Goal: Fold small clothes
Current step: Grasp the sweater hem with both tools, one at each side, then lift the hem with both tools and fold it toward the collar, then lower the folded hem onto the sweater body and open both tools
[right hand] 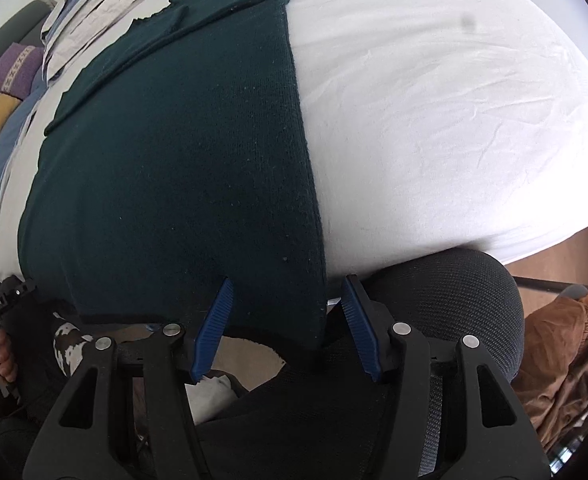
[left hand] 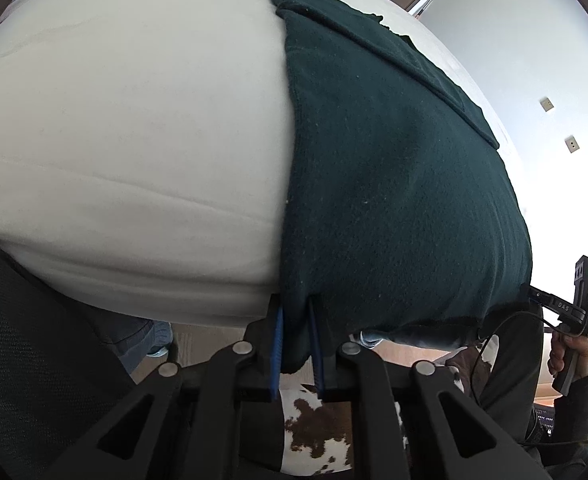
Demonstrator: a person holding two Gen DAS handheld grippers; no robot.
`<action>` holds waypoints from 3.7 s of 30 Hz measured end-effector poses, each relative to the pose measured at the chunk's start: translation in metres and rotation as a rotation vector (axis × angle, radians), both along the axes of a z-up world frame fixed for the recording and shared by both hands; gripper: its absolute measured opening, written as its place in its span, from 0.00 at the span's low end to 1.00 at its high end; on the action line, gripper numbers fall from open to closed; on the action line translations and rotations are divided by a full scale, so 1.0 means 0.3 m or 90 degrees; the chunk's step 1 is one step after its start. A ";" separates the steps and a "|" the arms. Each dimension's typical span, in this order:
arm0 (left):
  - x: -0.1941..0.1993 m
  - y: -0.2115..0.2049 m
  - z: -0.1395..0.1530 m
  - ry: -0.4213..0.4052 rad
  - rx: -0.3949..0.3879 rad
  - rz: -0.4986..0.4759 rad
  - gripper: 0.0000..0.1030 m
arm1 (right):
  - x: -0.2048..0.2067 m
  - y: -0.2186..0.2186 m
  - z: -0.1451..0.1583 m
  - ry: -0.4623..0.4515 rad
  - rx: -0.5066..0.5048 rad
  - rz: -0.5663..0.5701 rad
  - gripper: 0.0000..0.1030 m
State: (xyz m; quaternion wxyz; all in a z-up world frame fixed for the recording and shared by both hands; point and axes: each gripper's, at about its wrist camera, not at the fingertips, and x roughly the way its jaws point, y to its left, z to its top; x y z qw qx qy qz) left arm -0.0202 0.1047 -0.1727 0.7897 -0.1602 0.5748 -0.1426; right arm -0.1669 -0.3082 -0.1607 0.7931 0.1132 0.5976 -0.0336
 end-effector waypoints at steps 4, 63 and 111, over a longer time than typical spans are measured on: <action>-0.003 -0.004 0.003 0.000 0.011 -0.007 0.07 | 0.007 0.025 -0.016 0.029 -0.027 0.028 0.38; 0.470 0.240 0.350 -0.152 -0.463 0.206 0.04 | 0.471 -0.229 0.525 -0.430 0.424 -0.134 0.06; 1.036 0.019 0.250 -0.196 -0.148 0.157 0.47 | 1.448 -0.165 0.140 -0.272 0.120 -0.148 0.58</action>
